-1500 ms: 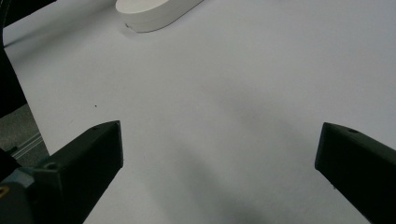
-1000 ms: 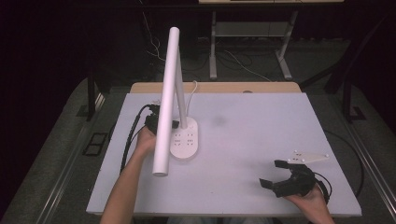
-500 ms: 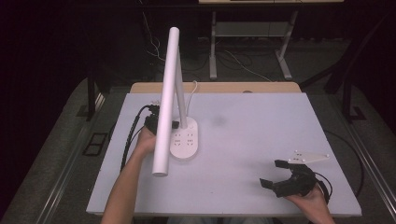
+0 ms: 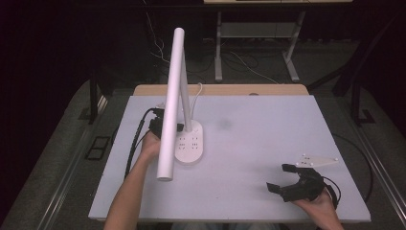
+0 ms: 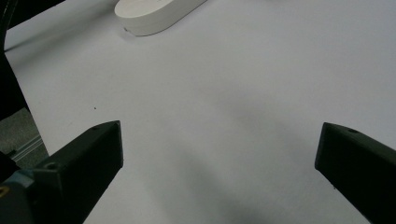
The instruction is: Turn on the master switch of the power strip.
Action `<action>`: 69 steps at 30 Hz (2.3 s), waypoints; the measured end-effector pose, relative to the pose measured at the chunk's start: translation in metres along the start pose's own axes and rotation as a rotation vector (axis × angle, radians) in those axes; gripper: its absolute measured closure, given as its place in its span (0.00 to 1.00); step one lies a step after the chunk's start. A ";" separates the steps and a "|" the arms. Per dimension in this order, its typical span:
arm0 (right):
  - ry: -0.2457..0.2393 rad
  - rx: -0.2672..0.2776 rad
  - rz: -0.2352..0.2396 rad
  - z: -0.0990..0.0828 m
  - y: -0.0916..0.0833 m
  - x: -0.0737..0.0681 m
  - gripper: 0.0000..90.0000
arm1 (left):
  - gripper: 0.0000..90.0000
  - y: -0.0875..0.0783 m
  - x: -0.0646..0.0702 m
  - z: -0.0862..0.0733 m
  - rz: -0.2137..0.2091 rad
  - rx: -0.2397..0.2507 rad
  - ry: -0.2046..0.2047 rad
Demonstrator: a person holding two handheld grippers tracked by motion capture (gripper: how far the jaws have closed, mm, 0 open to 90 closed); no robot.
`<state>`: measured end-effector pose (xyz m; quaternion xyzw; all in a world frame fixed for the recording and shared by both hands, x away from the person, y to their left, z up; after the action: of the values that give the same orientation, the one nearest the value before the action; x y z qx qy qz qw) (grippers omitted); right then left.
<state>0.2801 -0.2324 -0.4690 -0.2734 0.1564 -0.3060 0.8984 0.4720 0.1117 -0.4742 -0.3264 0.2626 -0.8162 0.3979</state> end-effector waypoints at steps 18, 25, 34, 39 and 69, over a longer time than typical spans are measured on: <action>0.003 -0.005 0.002 -0.001 0.002 0.003 0.00 | 1.00 -0.026 0.001 0.019 -0.005 0.066 0.053; 0.003 -0.004 0.002 -0.001 0.002 0.003 0.00 | 1.00 -0.045 -0.001 0.019 -0.002 0.063 0.076; 0.004 -0.005 0.002 -0.001 0.002 0.003 0.00 | 1.00 -0.065 0.003 0.019 -0.012 0.082 0.070; 0.003 -0.004 0.004 -0.001 0.002 0.002 0.00 | 0.92 -0.076 0.008 0.020 -0.026 0.103 0.069; 0.002 0.003 0.008 0.000 0.000 0.000 0.00 | 0.00 -0.125 0.029 -0.039 -0.125 0.184 0.023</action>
<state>0.2804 -0.2319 -0.4689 -0.2714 0.1578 -0.3029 0.8999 0.3697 0.1624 -0.4041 -0.2948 0.1704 -0.8637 0.3715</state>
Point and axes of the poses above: each handheld gripper's, and its own axes: y roughly forward along the jaws, z roughly out of its top, x roughly to its right, the point moved 8 cm from there along y, roughly forward along the jaws, and after that the axes turned 10 degrees about -y, right-handed, at the moved point
